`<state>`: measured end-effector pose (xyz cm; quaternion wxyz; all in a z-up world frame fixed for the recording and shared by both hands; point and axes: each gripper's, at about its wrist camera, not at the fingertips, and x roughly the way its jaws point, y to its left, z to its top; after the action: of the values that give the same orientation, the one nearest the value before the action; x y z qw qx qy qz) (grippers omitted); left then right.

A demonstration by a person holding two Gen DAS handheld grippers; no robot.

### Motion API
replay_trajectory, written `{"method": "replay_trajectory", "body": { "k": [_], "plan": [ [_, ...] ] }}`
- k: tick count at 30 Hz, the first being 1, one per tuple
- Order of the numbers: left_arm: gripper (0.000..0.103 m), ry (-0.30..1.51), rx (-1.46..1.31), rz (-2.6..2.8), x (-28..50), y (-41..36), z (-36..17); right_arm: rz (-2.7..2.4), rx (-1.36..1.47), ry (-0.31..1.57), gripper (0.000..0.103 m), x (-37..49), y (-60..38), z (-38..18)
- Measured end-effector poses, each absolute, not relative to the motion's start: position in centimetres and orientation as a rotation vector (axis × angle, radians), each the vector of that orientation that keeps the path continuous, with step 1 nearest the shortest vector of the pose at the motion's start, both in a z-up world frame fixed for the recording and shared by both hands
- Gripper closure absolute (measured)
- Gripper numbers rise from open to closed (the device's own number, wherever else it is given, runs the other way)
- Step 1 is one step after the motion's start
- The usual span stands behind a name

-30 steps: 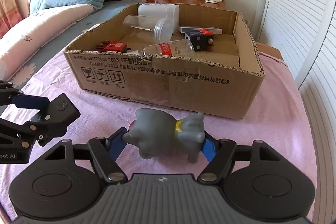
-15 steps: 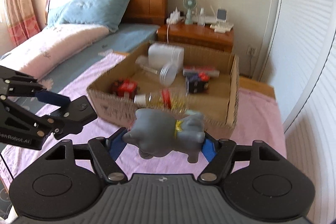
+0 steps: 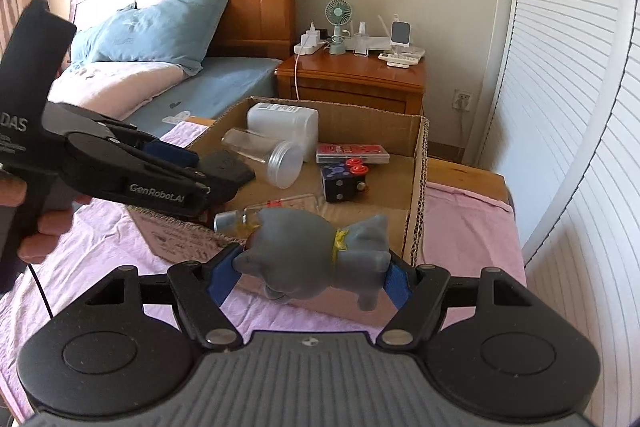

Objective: Organize rigid objects
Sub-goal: 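Carry the power bank into the box and open the left tool while the right tool carries the elephant, then lower the gray elephant into the box and open the right tool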

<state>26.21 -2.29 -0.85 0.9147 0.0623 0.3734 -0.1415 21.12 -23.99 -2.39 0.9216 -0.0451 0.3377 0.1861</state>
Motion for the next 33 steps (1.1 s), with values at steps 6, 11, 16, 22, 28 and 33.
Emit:
{"method": "replay_trajectory", "body": {
  "k": [6,11,16,22,28,33],
  "plan": [
    [0.002,0.615,0.146,-0.232,23.8,-1.5,0.6,0.377,-0.076,0.705,0.026,23.9,-23.8,-2.4],
    [0.001,0.607,0.145,-0.218,21.3,-1.0,1.5,0.351,-0.069,0.715,0.026,26.8,-23.2,-2.3],
    [0.001,0.592,0.117,-0.194,19.4,-0.5,1.9,0.282,-0.008,0.719,0.011,29.0,-23.2,-2.8],
    [0.001,0.592,0.108,-0.163,17.9,-0.4,2.4,0.271,0.055,0.723,0.000,27.7,-23.7,-2.3],
    [0.001,0.665,0.097,-0.087,17.0,-0.5,3.1,0.207,0.017,0.785,0.000,24.9,-23.6,-0.7],
    [0.001,0.722,0.087,-0.016,15.8,-0.5,3.6,0.124,-0.017,0.822,0.000,21.0,-23.2,0.5]
  ]
}}
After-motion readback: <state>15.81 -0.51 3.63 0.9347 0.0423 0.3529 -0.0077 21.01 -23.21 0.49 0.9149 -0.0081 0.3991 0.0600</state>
